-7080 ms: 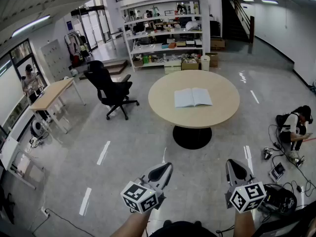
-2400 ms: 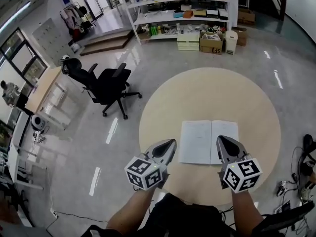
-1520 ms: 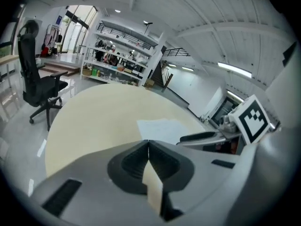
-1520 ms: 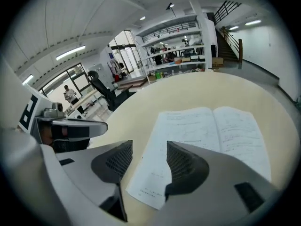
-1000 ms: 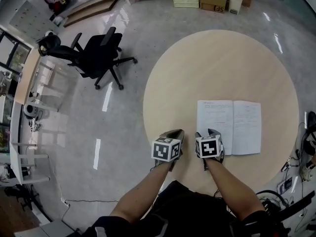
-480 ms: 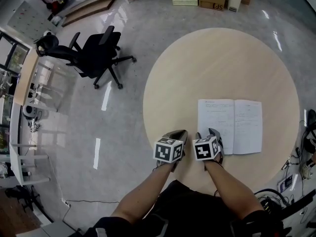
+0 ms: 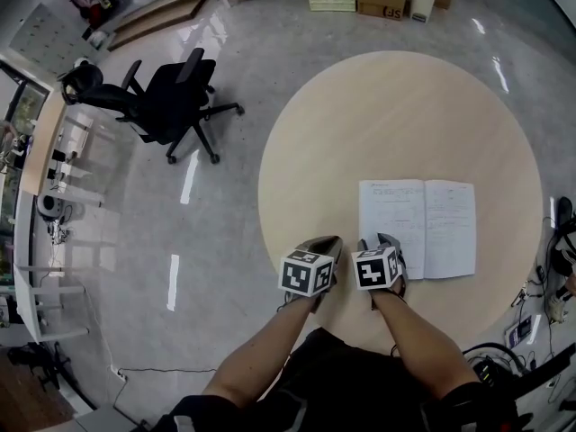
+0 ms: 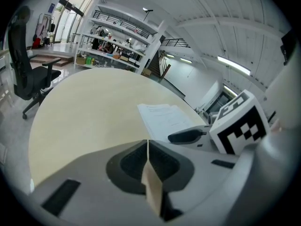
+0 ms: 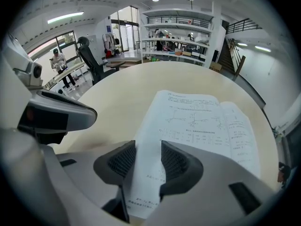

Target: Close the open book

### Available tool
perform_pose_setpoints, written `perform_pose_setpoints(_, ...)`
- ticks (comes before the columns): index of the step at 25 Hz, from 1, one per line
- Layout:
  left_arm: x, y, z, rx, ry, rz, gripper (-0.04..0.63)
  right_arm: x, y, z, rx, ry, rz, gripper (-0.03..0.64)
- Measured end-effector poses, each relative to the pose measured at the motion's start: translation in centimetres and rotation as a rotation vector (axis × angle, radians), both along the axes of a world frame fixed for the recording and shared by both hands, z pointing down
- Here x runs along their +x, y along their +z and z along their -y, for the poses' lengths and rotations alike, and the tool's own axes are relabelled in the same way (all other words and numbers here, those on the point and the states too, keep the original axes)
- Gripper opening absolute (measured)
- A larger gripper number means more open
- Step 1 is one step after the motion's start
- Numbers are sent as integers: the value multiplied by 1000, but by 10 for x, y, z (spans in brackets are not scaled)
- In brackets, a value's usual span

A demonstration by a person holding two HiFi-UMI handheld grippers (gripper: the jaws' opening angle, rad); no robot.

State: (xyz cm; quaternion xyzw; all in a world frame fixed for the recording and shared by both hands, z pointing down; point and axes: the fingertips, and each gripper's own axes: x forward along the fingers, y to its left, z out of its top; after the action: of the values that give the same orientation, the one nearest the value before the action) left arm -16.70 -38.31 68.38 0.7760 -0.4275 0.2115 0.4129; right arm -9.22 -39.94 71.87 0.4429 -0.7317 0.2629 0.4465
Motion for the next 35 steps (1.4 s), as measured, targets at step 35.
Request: perform_pose_setpoints(35,97,-58,20,113,108,-95,-14,102,-137,13,86,275,576,43)
